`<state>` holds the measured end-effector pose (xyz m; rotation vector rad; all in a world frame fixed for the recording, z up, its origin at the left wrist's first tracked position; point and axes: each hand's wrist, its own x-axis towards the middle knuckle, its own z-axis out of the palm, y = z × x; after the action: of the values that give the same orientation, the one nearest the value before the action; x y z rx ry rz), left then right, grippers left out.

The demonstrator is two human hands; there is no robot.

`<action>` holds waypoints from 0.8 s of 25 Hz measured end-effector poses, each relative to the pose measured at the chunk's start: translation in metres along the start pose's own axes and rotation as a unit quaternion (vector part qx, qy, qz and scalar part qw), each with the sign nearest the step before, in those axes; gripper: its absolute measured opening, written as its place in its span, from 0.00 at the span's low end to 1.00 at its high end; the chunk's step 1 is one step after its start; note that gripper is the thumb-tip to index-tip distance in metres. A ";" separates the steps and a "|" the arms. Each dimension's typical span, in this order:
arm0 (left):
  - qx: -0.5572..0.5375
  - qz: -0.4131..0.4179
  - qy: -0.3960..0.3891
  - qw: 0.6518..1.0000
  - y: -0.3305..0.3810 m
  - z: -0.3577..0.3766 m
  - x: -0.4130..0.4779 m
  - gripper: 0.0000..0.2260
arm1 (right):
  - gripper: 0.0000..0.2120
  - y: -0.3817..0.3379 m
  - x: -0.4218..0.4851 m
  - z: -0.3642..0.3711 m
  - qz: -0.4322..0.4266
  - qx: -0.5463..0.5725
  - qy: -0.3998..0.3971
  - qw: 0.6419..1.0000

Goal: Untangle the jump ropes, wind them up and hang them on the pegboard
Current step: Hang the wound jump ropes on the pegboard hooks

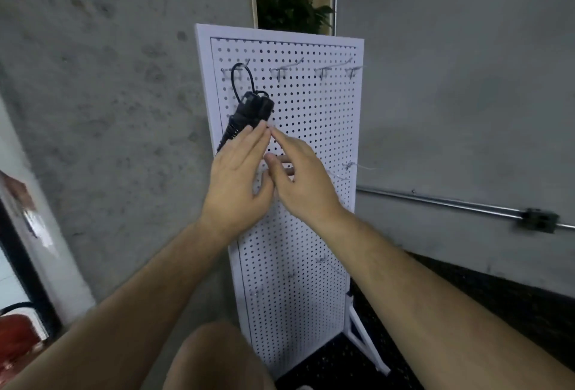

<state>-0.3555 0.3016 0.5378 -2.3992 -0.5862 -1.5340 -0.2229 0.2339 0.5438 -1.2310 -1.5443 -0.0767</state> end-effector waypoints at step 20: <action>-0.136 -0.175 -0.637 0.738 0.193 0.283 -0.430 0.27 | 0.24 0.259 -0.479 -0.016 0.491 -0.228 -0.272 0.795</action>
<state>-0.1985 0.1544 0.0323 -3.4475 -1.1056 0.3287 -0.0965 0.0342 0.0527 -2.4847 -1.1613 0.6789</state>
